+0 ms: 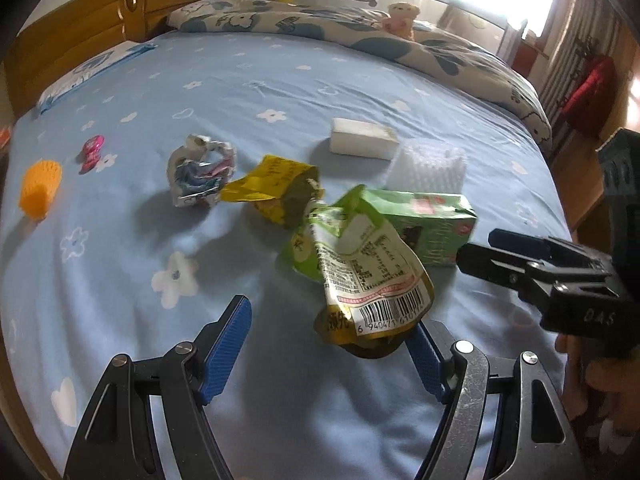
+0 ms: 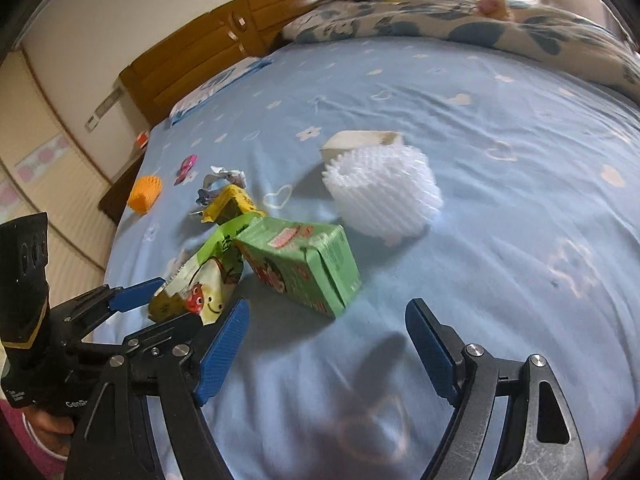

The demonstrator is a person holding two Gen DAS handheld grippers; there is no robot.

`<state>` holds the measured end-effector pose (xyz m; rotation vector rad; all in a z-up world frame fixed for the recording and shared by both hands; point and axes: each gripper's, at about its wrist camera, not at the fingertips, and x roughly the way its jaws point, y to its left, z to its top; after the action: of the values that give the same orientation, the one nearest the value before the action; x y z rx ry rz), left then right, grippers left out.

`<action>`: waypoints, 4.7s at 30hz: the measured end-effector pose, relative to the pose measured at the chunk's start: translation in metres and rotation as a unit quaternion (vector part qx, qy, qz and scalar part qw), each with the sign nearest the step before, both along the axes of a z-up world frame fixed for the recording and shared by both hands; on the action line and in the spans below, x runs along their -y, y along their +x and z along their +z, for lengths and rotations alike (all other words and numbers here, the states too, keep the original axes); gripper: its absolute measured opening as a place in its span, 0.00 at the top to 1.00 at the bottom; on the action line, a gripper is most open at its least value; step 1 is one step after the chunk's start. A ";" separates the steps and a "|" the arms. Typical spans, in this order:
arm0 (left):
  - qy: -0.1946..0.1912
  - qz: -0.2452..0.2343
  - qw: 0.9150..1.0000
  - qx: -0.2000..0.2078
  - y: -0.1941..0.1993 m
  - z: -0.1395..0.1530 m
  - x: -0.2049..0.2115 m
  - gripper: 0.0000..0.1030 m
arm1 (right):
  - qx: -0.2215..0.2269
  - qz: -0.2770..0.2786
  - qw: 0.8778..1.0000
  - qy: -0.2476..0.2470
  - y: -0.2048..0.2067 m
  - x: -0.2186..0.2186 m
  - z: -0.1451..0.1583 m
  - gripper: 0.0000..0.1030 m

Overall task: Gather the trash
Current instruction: 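Grasp the green juice pouch with the left tool while the right grasps the green carton, then carry the green pouch and green carton over the bin with both tools, then open both tools over the bin to drop the pouch and carton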

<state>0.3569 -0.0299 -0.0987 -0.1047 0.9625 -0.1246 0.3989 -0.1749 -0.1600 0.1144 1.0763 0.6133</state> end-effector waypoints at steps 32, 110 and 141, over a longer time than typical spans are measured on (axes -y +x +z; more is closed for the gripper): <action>-0.019 -0.019 1.000 0.001 -0.053 -0.010 -0.039 0.66 | 0.016 0.011 1.000 -0.008 -0.074 -0.007 0.004 0.59; 0.017 -0.367 0.929 0.043 -0.169 0.049 0.266 0.67 | 0.030 -0.364 0.929 -0.056 -0.298 0.282 0.081 0.68; 0.004 -0.379 0.925 0.020 -0.158 0.043 0.288 0.58 | -0.001 -0.361 0.930 -0.069 -0.279 0.304 0.064 0.65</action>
<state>0.1987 -0.3177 -0.0559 0.2867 0.9204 -0.8337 0.1200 -0.4784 -0.0962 0.3697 0.9846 -0.1281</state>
